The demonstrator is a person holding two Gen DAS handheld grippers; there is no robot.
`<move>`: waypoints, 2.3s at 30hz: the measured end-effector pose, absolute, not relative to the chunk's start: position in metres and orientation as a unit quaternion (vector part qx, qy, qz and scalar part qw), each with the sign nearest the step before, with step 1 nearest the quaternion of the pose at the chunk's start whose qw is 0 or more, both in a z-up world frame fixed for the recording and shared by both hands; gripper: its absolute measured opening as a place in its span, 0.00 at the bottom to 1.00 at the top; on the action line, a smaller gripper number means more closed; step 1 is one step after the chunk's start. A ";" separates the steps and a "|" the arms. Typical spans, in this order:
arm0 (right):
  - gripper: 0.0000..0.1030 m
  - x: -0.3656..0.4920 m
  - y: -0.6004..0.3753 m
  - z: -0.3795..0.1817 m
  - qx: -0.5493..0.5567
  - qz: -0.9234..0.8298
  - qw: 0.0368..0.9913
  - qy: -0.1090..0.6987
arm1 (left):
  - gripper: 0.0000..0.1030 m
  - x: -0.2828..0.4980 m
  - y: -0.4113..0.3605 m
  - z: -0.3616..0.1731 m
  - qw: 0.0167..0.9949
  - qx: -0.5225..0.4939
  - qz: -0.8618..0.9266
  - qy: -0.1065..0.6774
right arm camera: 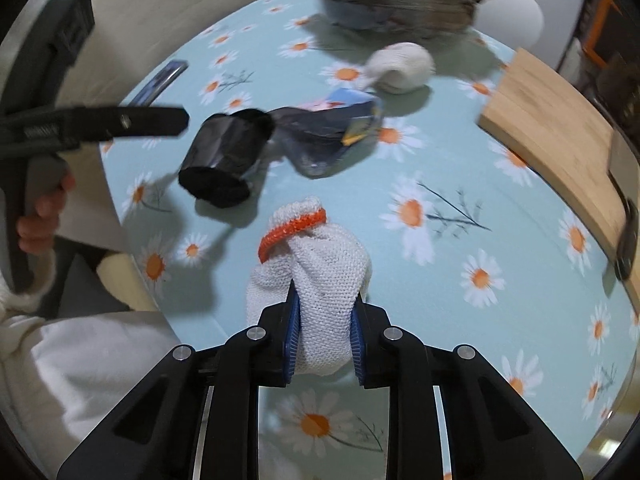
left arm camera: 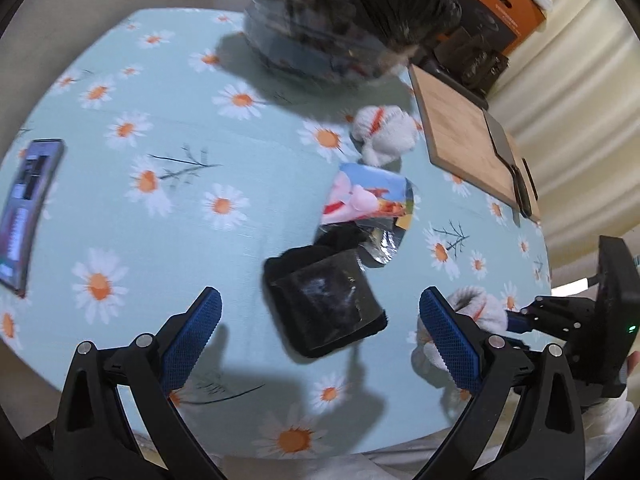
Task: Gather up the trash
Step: 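Grasp the white knit glove with the right gripper while the left gripper grasps the black cloth, then carry the glove and black cloth over the trash bin and open both grippers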
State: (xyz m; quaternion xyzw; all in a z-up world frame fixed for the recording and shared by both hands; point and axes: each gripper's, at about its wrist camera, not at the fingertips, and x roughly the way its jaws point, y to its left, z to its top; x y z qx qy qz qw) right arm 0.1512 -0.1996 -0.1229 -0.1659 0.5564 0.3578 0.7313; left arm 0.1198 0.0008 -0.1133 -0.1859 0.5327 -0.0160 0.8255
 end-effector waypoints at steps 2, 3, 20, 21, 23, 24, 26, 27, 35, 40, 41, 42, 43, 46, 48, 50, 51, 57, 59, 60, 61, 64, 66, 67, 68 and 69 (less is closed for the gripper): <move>0.20 0.153 -0.205 -0.123 -0.162 0.347 0.735 0.559 | 0.94 0.125 -0.003 -0.118 0.823 -0.179 -0.010 0.538; 0.20 0.154 -0.206 -0.122 -0.169 0.338 0.740 0.556 | 0.94 0.128 -0.006 -0.120 0.822 -0.178 -0.009 0.540; 0.20 0.190 -0.212 -0.099 -0.168 0.301 0.762 0.548 | 0.63 0.159 -0.016 -0.144 0.787 -0.120 -0.003 0.605; 0.20 0.192 -0.211 -0.098 -0.167 0.299 0.765 0.545 | 0.62 0.160 -0.015 -0.143 0.787 -0.112 0.002 0.607; 0.20 0.196 -0.211 -0.095 -0.163 0.300 0.769 0.541 | 0.62 0.160 -0.014 -0.140 0.788 -0.090 0.013 0.609; 0.20 0.197 -0.211 -0.094 -0.163 0.300 0.771 0.538 | 0.62 0.161 -0.013 -0.138 0.788 -0.086 0.014 0.609; 0.20 0.201 -0.212 -0.091 -0.162 0.299 0.776 0.531 | 0.62 0.160 -0.011 -0.131 0.789 -0.080 0.013 0.609; 0.20 0.202 -0.212 -0.088 -0.160 0.299 0.779 0.528 | 0.62 0.160 -0.008 -0.127 0.788 -0.080 0.011 0.611; 0.20 0.204 -0.222 -0.059 -0.133 0.300 0.807 0.491 | 0.62 0.153 -0.006 -0.083 0.808 -0.042 0.021 0.587; 0.20 0.208 -0.235 -0.036 -0.085 0.296 0.823 0.477 | 0.62 0.149 -0.005 -0.043 0.832 -0.013 0.024 0.555; 0.20 0.208 -0.237 -0.033 -0.077 0.296 0.825 0.476 | 0.62 0.149 -0.004 -0.038 0.835 -0.011 0.024 0.550; 0.20 0.210 -0.240 -0.028 -0.065 0.295 0.827 0.474 | 0.62 0.149 -0.002 -0.029 0.839 -0.009 0.024 0.544; 0.20 0.211 -0.243 -0.022 -0.055 0.293 0.831 0.471 | 0.62 0.151 -0.001 -0.025 0.840 -0.013 0.023 0.541; 0.20 0.216 -0.249 -0.008 -0.026 0.291 0.835 0.467 | 0.62 0.156 0.004 -0.004 0.847 -0.031 0.016 0.530; 0.20 0.221 -0.253 0.002 -0.002 0.296 0.834 0.466 | 0.62 0.161 0.006 0.010 0.853 -0.037 0.011 0.521; 0.20 0.227 -0.257 0.015 0.030 0.316 0.827 0.465 | 0.62 0.165 0.007 0.024 0.859 -0.039 0.002 0.511; 0.20 0.231 -0.259 0.023 0.042 0.322 0.827 0.458 | 0.62 0.169 0.008 0.036 0.865 -0.026 0.003 0.501; 0.20 0.254 -0.257 0.072 0.040 0.308 0.848 0.429 | 0.62 0.189 0.015 0.082 0.888 0.041 0.011 0.457; 0.20 0.261 -0.255 0.094 0.040 0.299 0.862 0.407 | 0.62 0.200 0.014 0.093 0.894 0.065 0.010 0.443; 0.20 0.265 -0.253 0.105 0.041 0.298 0.868 0.396 | 0.62 0.209 0.014 0.098 0.897 0.078 0.006 0.436; 0.20 0.269 -0.251 0.117 0.042 0.299 0.873 0.383 | 0.62 0.215 0.014 0.101 0.898 0.084 0.004 0.431; 0.20 0.282 -0.240 0.141 0.033 0.301 0.883 0.358 | 0.62 0.240 0.016 0.106 0.902 0.093 -0.010 0.421; 0.20 0.291 -0.232 0.152 0.024 0.300 0.890 0.342 | 0.62 0.259 0.019 0.107 0.905 0.088 -0.023 0.416; 0.20 0.296 -0.228 0.155 0.021 0.298 0.894 0.334 | 0.62 0.267 0.021 0.108 0.906 0.090 -0.025 0.412; 0.20 0.302 -0.221 0.158 0.016 0.297 0.897 0.326 | 0.62 0.273 0.022 0.108 0.908 0.093 -0.024 0.407; 0.20 0.309 -0.214 0.159 0.010 0.298 0.899 0.321 | 0.62 0.283 0.025 0.108 0.910 0.092 -0.023 0.404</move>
